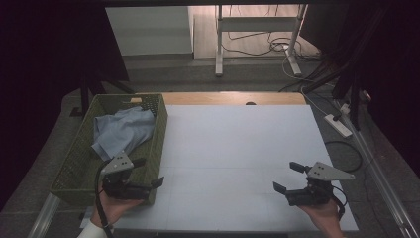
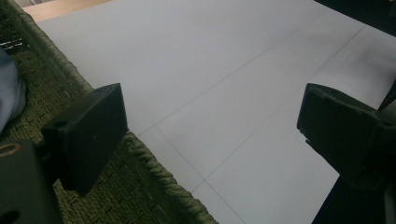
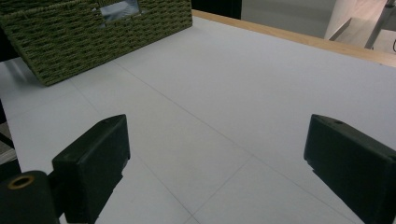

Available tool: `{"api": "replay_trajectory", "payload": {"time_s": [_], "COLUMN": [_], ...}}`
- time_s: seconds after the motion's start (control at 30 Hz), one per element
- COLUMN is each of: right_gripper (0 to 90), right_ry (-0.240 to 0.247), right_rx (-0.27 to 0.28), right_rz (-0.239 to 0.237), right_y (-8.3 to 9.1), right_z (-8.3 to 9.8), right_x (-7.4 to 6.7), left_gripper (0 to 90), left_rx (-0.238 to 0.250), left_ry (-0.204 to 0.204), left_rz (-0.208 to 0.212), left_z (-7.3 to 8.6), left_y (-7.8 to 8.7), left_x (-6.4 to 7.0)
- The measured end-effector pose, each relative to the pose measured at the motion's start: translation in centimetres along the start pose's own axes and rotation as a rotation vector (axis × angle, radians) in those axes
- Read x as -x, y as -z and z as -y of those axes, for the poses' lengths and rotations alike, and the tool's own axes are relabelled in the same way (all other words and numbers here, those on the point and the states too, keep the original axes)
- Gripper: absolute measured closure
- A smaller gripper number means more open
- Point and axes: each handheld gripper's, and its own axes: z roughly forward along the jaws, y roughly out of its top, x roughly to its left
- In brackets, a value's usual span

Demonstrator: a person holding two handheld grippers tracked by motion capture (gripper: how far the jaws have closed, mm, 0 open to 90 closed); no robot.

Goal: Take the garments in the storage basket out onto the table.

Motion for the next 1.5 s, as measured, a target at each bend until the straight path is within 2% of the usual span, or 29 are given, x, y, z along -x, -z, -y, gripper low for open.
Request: {"api": "replay_trajectory", "payload": {"time_s": [0.53,0.67,0.97,1.3,1.5], "right_gripper": [7.3,7.3,7.4,7.5,7.6], "right_ry": [-0.019,-0.012,-0.003,-0.019,-0.007], "right_rx": [0.002,-0.014,-0.005,0.012,0.014], "right_rz": [-0.026,-0.019,-0.010,-0.009,-0.005], "right_y": [-0.5,-0.6,-0.7,-0.3,-0.1], "right_z": [0.2,0.4,0.1,-0.1,-0.2], "right_x": [0.3,0.1,-0.2,-0.2,-0.1], "left_gripper": [8.5,8.5,8.5,8.6,9.0], "left_rx": [-0.001,-0.008,-0.003,-0.013,-0.014], "left_ry": [-0.004,-0.004,-0.009,-0.015,0.001], "left_rz": [0.006,0.008,0.009,0.008,-0.010], "left_z": [-0.5,-0.2,-0.1,-0.7,-1.1], "left_y": [-0.2,-0.3,-0.1,-0.5,-0.2], "left_x": [0.1,-0.1,0.2,0.5,0.5]}}
